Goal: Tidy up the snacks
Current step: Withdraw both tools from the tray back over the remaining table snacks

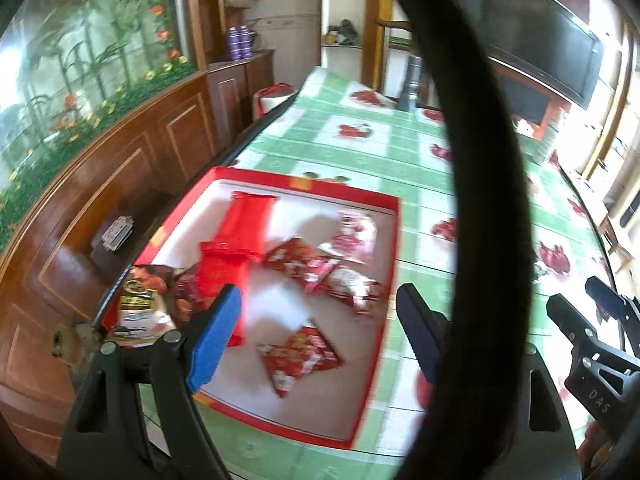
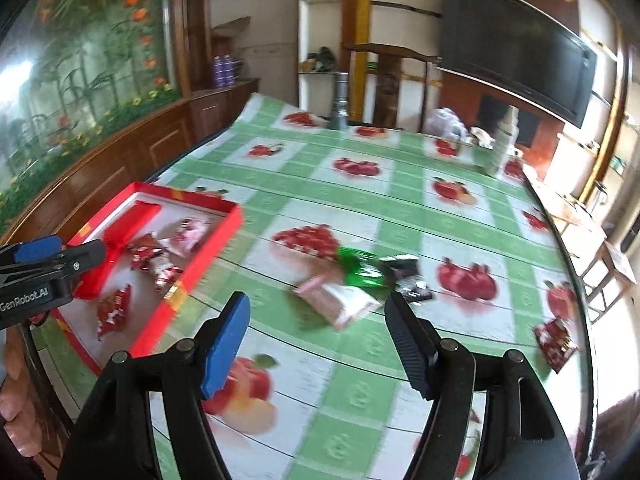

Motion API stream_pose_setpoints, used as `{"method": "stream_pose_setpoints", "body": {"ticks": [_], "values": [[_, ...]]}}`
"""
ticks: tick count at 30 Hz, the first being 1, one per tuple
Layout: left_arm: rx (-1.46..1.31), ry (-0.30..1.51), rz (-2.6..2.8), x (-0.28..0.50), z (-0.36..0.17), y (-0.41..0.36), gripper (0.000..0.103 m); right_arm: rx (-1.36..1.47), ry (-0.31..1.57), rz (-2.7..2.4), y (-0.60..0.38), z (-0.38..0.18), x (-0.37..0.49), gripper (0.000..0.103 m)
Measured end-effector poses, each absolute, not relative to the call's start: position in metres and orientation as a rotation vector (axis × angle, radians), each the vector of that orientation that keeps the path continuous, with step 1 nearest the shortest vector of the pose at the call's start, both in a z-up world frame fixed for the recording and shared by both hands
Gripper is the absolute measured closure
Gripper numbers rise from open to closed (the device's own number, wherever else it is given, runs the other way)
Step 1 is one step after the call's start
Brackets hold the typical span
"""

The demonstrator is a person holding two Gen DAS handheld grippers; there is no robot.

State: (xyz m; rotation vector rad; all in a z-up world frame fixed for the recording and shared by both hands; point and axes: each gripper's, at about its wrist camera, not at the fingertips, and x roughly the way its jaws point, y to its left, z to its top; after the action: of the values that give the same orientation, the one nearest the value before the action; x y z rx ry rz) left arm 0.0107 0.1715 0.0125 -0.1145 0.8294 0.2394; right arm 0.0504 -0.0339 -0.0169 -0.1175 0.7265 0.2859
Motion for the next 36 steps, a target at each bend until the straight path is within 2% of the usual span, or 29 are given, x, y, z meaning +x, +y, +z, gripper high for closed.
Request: {"method": "stream_pose_setpoints", "body": {"ticks": [11, 36], "values": [[-0.030, 0.834, 0.163, 0.010, 0.019, 0.113, 0.018, -0.061, 0.732, 0.186, -0.092, -0.021, 0.038, 0.033], [0.074, 0.855, 0.093, 0.012, 0.014, 0.042, 0.017, 0.034, 0.762, 0.086, -0.170, -0.037, 0.032, 0.031]]}}
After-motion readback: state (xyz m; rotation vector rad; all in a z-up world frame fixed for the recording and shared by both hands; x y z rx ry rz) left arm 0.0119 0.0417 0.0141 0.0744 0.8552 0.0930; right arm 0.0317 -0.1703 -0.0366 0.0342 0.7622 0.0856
